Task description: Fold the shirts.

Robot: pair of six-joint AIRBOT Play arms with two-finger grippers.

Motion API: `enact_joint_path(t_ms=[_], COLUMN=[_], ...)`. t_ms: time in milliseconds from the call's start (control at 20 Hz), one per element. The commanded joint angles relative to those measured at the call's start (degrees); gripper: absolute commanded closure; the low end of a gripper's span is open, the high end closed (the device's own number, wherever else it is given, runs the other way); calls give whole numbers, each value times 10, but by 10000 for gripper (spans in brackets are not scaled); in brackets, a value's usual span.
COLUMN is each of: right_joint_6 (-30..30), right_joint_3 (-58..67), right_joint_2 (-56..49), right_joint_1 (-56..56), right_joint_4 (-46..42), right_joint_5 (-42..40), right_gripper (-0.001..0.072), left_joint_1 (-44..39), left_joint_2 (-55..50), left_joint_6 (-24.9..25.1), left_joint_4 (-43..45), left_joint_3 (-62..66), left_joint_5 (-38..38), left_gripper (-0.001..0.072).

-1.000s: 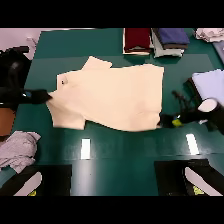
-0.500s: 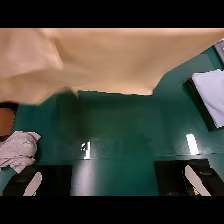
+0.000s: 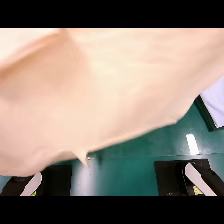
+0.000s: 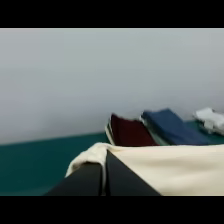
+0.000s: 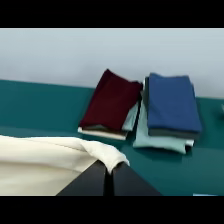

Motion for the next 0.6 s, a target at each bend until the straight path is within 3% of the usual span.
enact_joint_path(t_ms=[0, 250, 400, 550], right_joint_6=[0, 11, 11, 11], right_joint_3=[-74, -218, -259, -216], right_joint_2=[-52, -190, -289, -381], right_joint_1=[28, 145, 184, 195], right_joint_4=[-7, -143, -169, -167], right_joint_5=[20, 11, -28, -56], right_gripper=[697, 697, 697, 697], left_joint_1=[1, -18, -56, -80], left_joint_2=[-110, -295, -405, -470], left_joint_6=[-5, 3, 52, 60], left_joint_4=[-3, 1, 4, 5], left_joint_3=[-33, -161, -195, -195], left_joint_5=[-95, -87, -44, 19], left_gripper=[679, 678, 678, 679])
